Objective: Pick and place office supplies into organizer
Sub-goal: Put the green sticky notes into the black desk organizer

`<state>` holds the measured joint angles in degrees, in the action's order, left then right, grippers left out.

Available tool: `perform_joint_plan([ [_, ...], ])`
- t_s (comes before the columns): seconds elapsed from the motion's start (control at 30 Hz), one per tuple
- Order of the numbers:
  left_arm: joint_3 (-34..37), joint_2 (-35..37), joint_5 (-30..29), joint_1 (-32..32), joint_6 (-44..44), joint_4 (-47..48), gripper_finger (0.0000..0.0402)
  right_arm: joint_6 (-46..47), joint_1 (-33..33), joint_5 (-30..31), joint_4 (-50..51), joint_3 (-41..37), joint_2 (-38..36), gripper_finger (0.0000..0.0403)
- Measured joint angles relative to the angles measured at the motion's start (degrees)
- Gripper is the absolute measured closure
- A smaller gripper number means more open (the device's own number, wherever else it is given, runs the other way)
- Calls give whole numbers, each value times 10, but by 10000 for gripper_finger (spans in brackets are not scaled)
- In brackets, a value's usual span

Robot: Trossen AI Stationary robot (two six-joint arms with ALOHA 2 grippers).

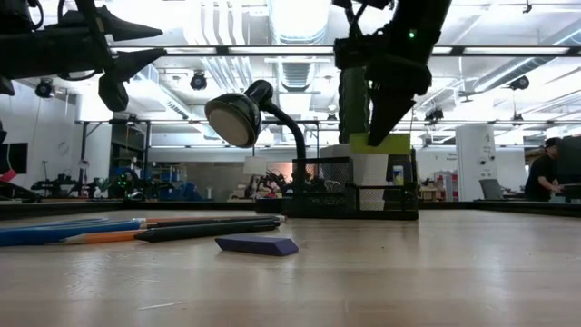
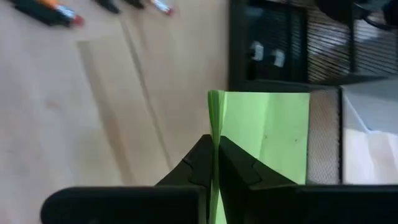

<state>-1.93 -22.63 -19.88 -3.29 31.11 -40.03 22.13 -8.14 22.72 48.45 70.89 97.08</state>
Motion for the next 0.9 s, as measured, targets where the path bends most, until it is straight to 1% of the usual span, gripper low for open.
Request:
perform_joint_plan([
  [0.2, 0, 0, 2, 0, 0, 0, 274, -32, 42, -3, -37, -33, -37, 395],
  [0.27, 0, 1, 2, 0, 0, 0, 274, -44, 58, -18, -66, -49, -43, 395],
  [0.33, 0, 1, 2, 0, 0, 0, 274, -55, 74, -48, -100, -69, -48, 395],
  [0.4, 0, 1, 2, 0, 0, 0, 274, -60, 87, -63, -120, -86, -48, 395],
  [0.6, 0, 1, 2, 0, 0, 0, 274, -67, 110, -62, -126, -115, -44, 395],
  [0.67, 0, 1, 2, 0, 0, 0, 274, -73, 115, -66, -146, -126, -44, 395],
  [0.83, 0, 1, 2, 0, 0, 0, 274, -73, 129, -69, -165, -138, -39, 395],
  [0.9, 0, 1, 2, 0, 0, 0, 274, -76, 135, -82, -170, -140, -34, 395],
])
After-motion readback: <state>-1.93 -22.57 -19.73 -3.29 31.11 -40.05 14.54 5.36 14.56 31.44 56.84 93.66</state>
